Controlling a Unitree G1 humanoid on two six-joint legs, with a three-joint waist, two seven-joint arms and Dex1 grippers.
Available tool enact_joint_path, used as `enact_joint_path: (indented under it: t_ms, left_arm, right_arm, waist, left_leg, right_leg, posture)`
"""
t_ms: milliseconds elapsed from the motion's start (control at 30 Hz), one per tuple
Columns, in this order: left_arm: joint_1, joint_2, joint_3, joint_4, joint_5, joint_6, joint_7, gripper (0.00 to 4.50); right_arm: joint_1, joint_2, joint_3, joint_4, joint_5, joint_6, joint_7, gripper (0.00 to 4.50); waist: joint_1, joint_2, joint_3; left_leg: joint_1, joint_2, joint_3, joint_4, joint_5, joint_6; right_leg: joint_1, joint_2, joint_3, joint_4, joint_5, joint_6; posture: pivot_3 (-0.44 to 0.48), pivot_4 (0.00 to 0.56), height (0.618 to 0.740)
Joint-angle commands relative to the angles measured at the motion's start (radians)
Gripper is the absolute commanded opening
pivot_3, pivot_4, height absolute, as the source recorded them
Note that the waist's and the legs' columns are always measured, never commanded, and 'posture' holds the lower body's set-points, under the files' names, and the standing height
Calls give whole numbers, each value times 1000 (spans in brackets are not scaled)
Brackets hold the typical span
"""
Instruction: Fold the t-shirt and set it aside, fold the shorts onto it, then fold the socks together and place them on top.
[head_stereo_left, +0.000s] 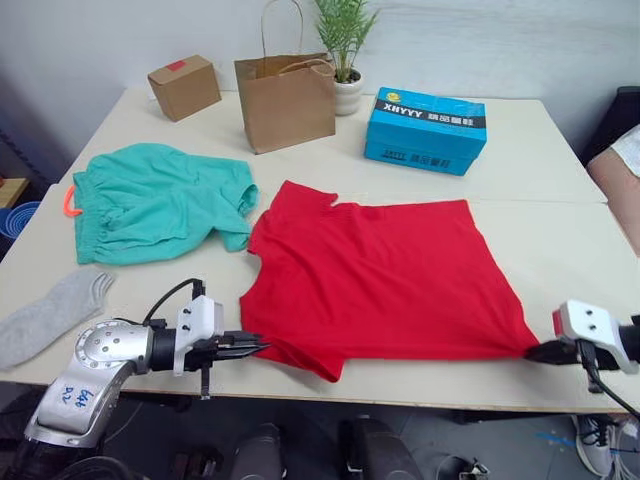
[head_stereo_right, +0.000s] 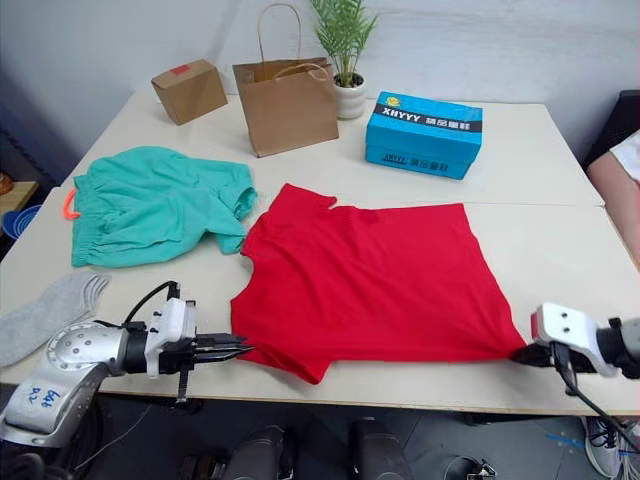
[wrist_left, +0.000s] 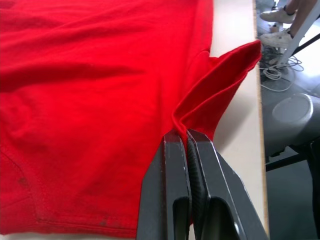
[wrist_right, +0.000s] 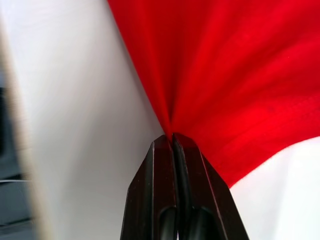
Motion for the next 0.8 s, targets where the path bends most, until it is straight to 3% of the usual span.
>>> enact_joint_path:
  t_ms: [33, 200, 333, 533, 800]
  left_arm:
    - [38, 3, 12, -60, -10, -8, 11, 0]
    - [112, 36, 42, -90, -17, 0, -1, 0]
    - [132, 67, 82, -107, -64, 41, -11, 0]
    - [44, 149, 187, -94, -297, 321, -12, 0]
    - [-65, 238, 175, -14, -363, 548, 4, 0]
  right_arm:
    - [145, -34, -93, -120, 27, 93, -2, 34]
    - [318, 0, -216, -252, 52, 148, -25, 34]
    - [365, 20, -264, -289, 52, 154, -40, 34]
    - [421, 16, -333, -294, 101, 185, 31, 34]
    - [373, -59, -324, -288, 169, 374, 123, 34]
  waist:
    - [0, 0, 0]
    - [-1, 0, 0]
    - [-1, 0, 0]
    - [0, 0, 1]
    - [-5, -1, 2]
  left_leg:
    - [0, 0, 0, 0, 0, 0]
    - [0, 0, 0, -1, 0, 0]
    - [-1, 0, 0, -1, 0, 0]
    - [-1, 0, 0, -1, 0, 0]
    - [-1, 1, 1, -1, 0, -1]
  right_leg:
    - [0, 0, 0, 0, 0, 0]
    - [-1, 0, 0, 0, 0, 0]
    - [-2, 1, 0, 0, -1, -1]
    - [-2, 1, 0, 0, -2, -2]
    - [-2, 1, 0, 0, -2, -2]
  posture:
    - [0, 150, 740]
    - [0, 150, 740]
    - [0, 150, 740]
    - [0, 150, 740]
    - [0, 150, 740]
